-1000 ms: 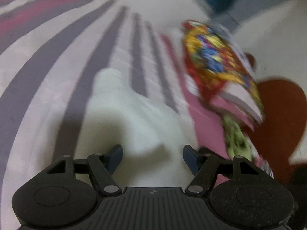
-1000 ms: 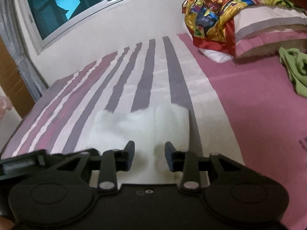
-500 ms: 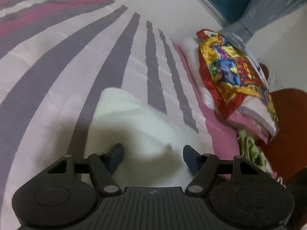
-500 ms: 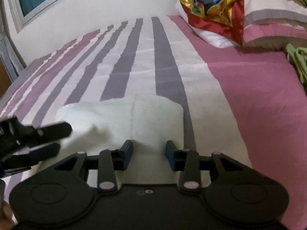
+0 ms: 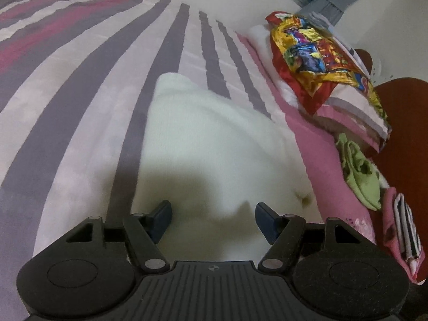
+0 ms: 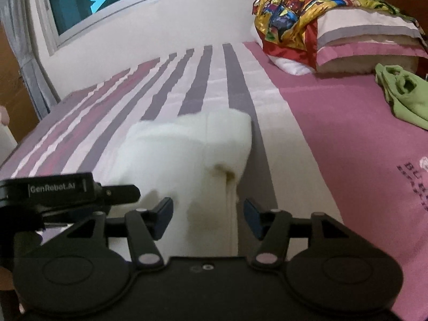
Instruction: Fold small clothes
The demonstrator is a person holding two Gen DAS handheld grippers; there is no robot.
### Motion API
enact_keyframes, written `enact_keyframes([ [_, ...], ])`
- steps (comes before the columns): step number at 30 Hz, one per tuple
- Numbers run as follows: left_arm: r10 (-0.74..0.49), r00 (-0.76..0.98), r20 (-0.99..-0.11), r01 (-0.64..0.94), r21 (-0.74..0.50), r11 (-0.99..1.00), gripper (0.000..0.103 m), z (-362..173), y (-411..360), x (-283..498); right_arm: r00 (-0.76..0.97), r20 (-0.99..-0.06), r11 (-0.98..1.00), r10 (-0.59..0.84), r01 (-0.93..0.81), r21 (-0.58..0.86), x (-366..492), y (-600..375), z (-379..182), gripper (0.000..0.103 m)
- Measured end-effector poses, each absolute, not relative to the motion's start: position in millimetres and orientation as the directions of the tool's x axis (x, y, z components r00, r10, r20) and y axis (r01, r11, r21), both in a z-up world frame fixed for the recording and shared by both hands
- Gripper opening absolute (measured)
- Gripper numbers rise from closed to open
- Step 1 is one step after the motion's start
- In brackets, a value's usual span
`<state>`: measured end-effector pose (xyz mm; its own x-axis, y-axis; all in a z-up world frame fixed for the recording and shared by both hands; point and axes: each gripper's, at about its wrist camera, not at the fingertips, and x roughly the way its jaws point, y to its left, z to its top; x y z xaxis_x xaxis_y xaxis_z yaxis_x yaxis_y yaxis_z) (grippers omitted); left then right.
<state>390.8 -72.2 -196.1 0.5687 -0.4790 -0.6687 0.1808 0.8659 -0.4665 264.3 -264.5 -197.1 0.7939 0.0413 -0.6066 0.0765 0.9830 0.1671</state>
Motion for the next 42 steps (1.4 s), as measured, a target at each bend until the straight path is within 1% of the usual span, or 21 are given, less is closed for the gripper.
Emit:
enact_keyframes([
  [1,-0.473,0.569,-0.673,0.183,-0.457,0.87,0.069,-196,-73,389,0.781,-0.623,0.983,0.039,0.081,0.163,264,-264,-201,0.058],
  [4,-0.451,0.568,-0.689,0.191,-0.422,0.886,0.069,-195,-76,381,0.702,-0.711,0.987,0.033,0.088,0.133,268,-262,-218,0.058],
  [6,-0.438,0.567,-0.698,0.192,-0.405,0.894,0.069,-192,-76,376,0.707,-0.706,0.985,0.04,0.092,0.148,262,-262,-220,0.058],
  [10,-0.414,0.567,-0.712,0.191,-0.375,0.907,0.069,-187,-78,370,0.722,-0.69,0.979,0.048,0.103,0.175,249,-263,-214,0.064],
  [13,-0.389,0.569,-0.725,0.187,-0.347,0.919,0.069,-183,-79,366,0.722,-0.69,0.979,0.053,0.098,0.178,243,-263,-211,0.065],
  [16,-0.369,0.578,-0.728,0.185,-0.323,0.928,0.069,-178,-79,362,0.728,-0.683,0.975,0.059,0.105,0.195,240,-267,-206,0.069],
  [21,-0.365,0.581,-0.728,0.173,-0.328,0.929,0.069,-171,-69,360,0.736,-0.673,0.97,0.068,0.108,0.217,237,-268,-200,0.075],
  [22,-0.369,0.582,-0.725,0.172,-0.334,0.927,0.078,-170,-66,360,0.738,-0.671,0.969,0.071,0.108,0.222,238,-269,-199,0.079],
  [23,-0.362,0.589,-0.722,0.162,-0.334,0.929,0.089,-168,-62,358,0.741,-0.667,0.968,0.074,0.108,0.228,236,-269,-198,0.08],
  [24,-0.349,0.602,-0.718,0.149,-0.328,0.933,0.103,-167,-58,357,0.744,-0.664,0.965,0.083,0.106,0.239,236,-270,-197,0.08],
  [27,-0.353,0.642,-0.68,0.165,-0.326,0.931,0.103,-163,-46,352,0.745,-0.66,0.959,0.095,0.11,0.262,236,-271,-197,0.084],
  [28,-0.364,0.641,-0.676,0.176,-0.332,0.927,0.103,-163,-44,351,0.745,-0.66,0.955,0.098,0.117,0.273,237,-273,-197,0.088],
  [29,-0.376,0.633,-0.676,0.185,-0.339,0.922,0.103,-164,-41,352,0.744,-0.66,0.951,0.102,0.122,0.284,237,-273,-197,0.088],
  [34,-0.415,0.594,-0.689,0.144,-0.417,0.898,0.103,-174,-28,357,0.738,-0.663,0.934,0.123,0.14,0.329,240,-276,-203,0.088],
  [37,-0.428,0.585,-0.689,0.145,-0.43,0.891,0.103,-179,-29,357,0.736,-0.661,0.925,0.147,0.135,0.356,243,-277,-205,0.087],
  [40,-0.448,0.576,-0.684,0.16,-0.443,0.882,0.103,-182,-34,360,0.732,-0.663,0.905,0.156,0.163,0.394,247,-283,-209,0.083],
  [42,-0.463,0.565,-0.683,0.171,-0.452,0.876,0.103,-184,-38,363,0.729,-0.665,0.896,0.158,0.176,0.407,250,-286,-211,0.082],
])
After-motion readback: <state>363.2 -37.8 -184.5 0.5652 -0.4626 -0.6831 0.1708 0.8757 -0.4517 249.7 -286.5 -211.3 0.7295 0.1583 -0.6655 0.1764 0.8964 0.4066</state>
